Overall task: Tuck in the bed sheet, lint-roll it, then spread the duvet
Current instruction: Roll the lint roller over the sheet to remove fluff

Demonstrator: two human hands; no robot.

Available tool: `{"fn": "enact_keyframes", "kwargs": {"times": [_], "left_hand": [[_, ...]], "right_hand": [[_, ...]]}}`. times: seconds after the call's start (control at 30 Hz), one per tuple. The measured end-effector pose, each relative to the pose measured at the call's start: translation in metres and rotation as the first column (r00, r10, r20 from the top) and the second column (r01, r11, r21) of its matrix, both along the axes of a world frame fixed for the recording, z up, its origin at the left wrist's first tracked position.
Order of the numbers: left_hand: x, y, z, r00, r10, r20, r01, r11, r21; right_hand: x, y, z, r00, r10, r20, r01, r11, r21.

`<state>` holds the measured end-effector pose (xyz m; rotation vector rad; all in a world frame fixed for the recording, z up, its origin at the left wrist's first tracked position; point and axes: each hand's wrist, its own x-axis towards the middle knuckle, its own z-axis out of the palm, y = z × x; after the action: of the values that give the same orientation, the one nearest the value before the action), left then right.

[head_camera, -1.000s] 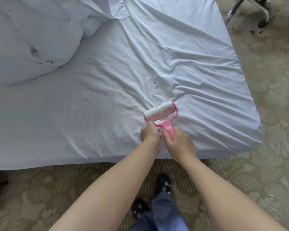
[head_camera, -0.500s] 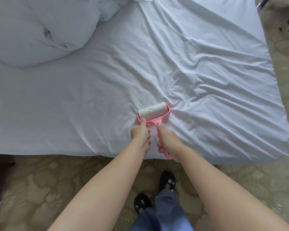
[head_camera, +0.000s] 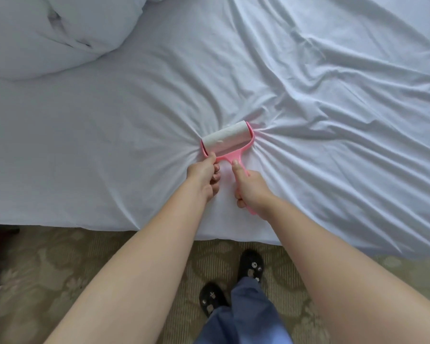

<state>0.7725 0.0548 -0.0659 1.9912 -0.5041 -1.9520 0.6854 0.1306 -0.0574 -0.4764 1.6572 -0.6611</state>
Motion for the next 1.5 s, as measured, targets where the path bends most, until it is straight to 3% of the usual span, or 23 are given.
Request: {"fn": "enact_keyframes", "kwargs": {"times": [0.5, 0.8, 0.97, 1.17, 1.5], "left_hand": [[0.014, 0.085, 0.021, 0.999, -0.052, -0.009, 0.053, 0.996, 0.067], [0.018, 0.105, 0.031, 0.995, -0.092, 0.037, 0.095, 0.991, -0.093], [0.020, 0.107, 0.022, 0.988, -0.153, 0.029, 0.155, 0.982, -0.109], [0.006, 0.076, 0.013, 0.998, -0.062, 0.017, 0.063, 0.996, -0.064], [-0.014, -0.004, -0.002, 0.999, 0.000, 0.053, 0.004, 0.996, -0.087]], "right_hand": [[0.022, 0.089, 0.026, 0.993, -0.113, 0.013, 0.113, 0.992, 0.051], [0.033, 0.108, 0.028, 0.965, -0.262, -0.007, 0.260, 0.960, -0.106], [0.036, 0.110, 0.021, 0.946, -0.321, 0.045, 0.322, 0.946, -0.028], [0.021, 0.072, 0.019, 0.968, -0.236, 0.089, 0.227, 0.969, 0.096], [-0.005, -0.010, 0.005, 0.990, -0.126, 0.070, 0.116, 0.985, 0.124]]}}
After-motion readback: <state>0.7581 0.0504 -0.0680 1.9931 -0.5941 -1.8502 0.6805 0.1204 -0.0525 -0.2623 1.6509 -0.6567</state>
